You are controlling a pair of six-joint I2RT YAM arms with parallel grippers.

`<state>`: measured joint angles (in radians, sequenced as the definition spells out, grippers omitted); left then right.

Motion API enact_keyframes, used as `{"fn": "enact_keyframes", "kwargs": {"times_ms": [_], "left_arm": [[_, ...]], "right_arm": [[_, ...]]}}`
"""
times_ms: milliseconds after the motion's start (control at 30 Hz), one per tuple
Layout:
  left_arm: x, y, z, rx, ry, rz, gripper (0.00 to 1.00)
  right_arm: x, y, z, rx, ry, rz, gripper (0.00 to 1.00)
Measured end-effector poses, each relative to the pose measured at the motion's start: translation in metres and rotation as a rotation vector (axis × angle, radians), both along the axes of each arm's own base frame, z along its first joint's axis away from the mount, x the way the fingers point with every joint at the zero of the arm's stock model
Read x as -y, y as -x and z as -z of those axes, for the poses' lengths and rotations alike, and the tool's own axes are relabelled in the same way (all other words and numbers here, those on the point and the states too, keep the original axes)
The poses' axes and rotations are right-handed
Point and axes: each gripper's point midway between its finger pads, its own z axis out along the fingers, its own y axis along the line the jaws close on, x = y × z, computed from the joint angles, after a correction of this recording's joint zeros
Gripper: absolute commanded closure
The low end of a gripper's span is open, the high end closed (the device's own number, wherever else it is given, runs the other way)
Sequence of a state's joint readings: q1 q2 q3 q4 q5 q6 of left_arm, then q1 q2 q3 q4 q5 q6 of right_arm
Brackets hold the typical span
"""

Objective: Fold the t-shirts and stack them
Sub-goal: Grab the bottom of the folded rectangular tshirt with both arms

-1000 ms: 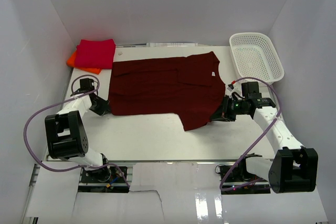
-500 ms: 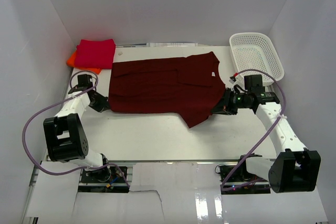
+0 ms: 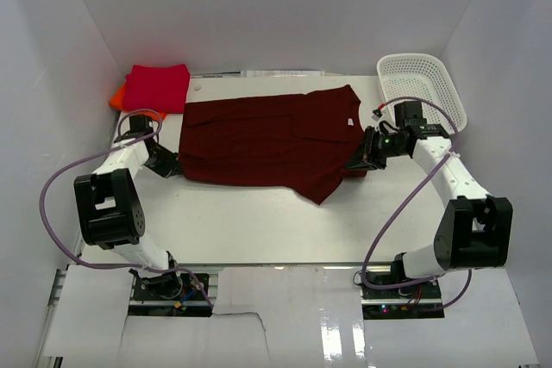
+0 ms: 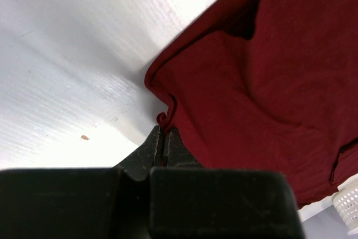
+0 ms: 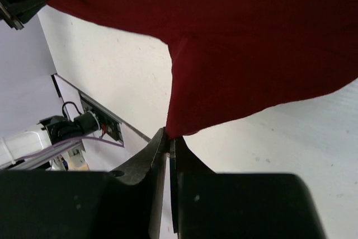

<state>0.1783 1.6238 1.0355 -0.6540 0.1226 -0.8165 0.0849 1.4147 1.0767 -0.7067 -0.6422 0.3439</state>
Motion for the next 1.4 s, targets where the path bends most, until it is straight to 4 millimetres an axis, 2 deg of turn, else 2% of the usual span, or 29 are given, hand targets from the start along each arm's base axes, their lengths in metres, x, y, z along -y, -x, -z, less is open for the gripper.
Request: {"fn": "enact_keyframes", "kwargs": {"times_ms": [167, 400, 567, 900, 1233, 1400], "left_arm": [[-0.002, -0.011, -0.01, 0.025, -0.005, 0.0, 1.0], [-0.006, -0.03, -0.025, 0.07, -0.014, 0.0, 1.0], [-0.006, -0.037, -0.024, 0.065, -0.008, -0.004, 1.0], [-0.007, -0.051, -0.023, 0.064, 0.003, -0.011, 1.0], [-0.01, -0.07, -0.026, 0.081, 0.003, -0.018, 1.0], [-0.012, -0.08, -0.023, 0.078, 0.007, -0.024, 1.0]], "right_arm": [[0.0, -0.028, -0.013, 0.052, 0.009, 0.001, 0.92], [-0.001, -0.056, -0.029, 0.104, 0.011, 0.005, 0.92], [0.0, -0.072, -0.031, 0.116, 0.025, 0.014, 0.92], [0.002, -0.118, -0.037, 0.188, 0.051, 0.034, 0.92], [0.003, -0.173, -0.062, 0.319, 0.078, 0.042, 0.92], [0.0, -0.191, -0.054, 0.318, 0.073, 0.038, 0.92]]}}
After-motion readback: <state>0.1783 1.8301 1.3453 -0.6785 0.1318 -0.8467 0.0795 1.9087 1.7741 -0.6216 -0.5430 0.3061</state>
